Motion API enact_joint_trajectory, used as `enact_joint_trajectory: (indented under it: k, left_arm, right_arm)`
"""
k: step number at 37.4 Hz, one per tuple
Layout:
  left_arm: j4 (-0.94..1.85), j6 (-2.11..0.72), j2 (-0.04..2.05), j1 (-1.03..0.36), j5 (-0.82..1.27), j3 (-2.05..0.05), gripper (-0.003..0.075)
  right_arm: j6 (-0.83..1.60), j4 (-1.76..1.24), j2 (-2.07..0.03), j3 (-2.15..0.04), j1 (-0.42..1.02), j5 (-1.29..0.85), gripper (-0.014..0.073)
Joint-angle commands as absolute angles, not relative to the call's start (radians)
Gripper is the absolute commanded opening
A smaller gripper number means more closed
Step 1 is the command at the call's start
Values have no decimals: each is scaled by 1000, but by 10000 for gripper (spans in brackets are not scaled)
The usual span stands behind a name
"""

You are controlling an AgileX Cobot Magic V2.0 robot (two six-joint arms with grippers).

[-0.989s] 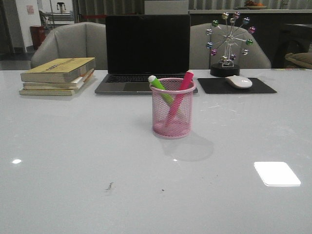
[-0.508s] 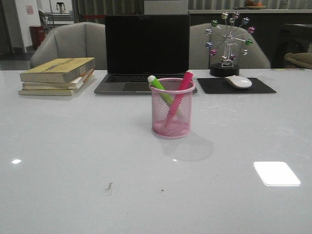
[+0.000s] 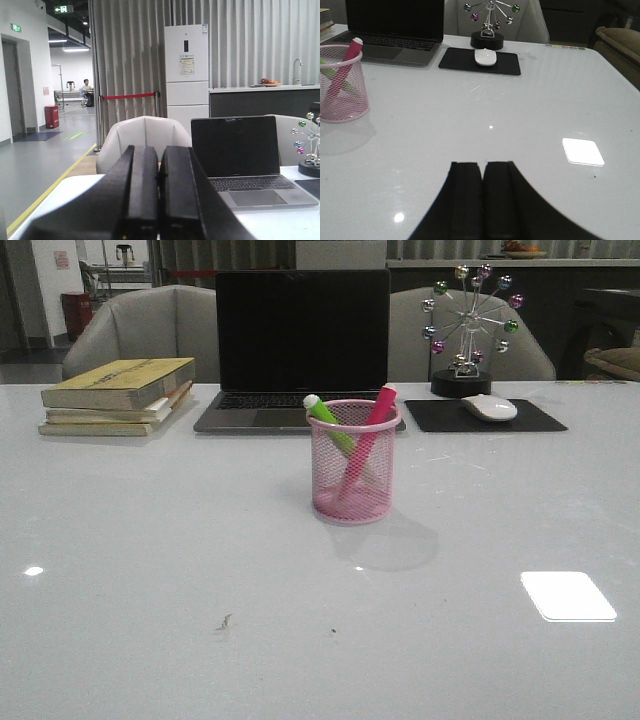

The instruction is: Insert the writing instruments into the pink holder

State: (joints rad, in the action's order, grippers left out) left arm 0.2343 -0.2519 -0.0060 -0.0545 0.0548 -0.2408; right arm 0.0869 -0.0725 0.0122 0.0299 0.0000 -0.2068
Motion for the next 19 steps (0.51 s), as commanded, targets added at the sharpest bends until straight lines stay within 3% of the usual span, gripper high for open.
enact_joint_trajectory:
  k: [1, 19]
  left_arm:
    - [237, -251, -26, -54, -41, -256, 99]
    - [150, -69, -26, -52, -129, -95, 99]
  right_arm:
    - [89, -75, 27, 31, -3, -121, 20]
    - [89, -75, 27, 31, -3, -121, 20]
